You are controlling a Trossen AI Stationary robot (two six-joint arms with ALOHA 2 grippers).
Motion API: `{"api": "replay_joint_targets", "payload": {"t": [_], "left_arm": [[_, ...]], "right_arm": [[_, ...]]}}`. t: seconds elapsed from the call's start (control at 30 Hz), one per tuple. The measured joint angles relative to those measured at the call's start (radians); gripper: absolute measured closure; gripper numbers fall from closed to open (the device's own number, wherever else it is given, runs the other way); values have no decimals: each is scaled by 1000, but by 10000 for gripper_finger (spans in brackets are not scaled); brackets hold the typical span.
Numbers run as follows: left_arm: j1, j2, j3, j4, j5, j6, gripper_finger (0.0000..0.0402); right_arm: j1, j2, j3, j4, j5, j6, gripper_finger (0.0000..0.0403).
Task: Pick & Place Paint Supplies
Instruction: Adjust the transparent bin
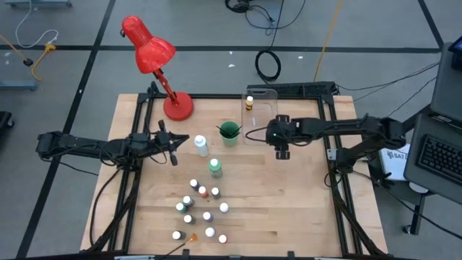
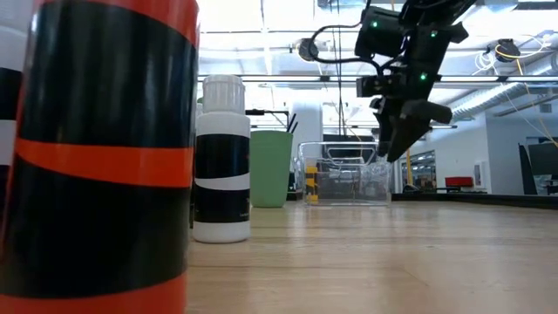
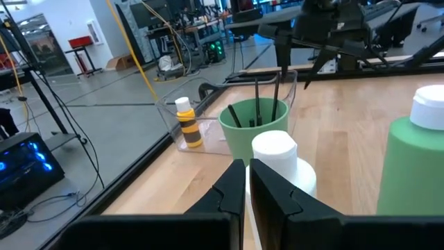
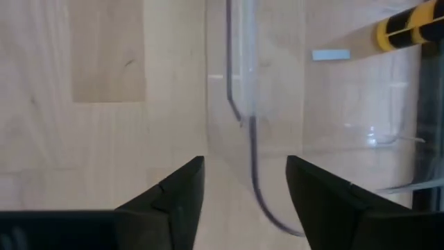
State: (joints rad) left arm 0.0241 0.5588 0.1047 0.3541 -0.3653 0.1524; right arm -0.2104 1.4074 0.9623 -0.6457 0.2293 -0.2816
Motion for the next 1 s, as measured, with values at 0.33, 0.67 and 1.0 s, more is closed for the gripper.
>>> {"api": "replay_joint_targets", "payload": {"t": [0.33, 0.67, 1.0], "left_arm": [[0, 0, 0, 0, 0, 3, 376], [0, 0, 0, 0, 0, 2, 376], [0, 0, 0, 0, 0, 0, 376]], "right_arm": [[2, 17, 0, -3, -23, -51, 333], [77, 13, 0, -58, -25, -11, 387], [173, 11, 6, -185, -68, 36, 393]]}}
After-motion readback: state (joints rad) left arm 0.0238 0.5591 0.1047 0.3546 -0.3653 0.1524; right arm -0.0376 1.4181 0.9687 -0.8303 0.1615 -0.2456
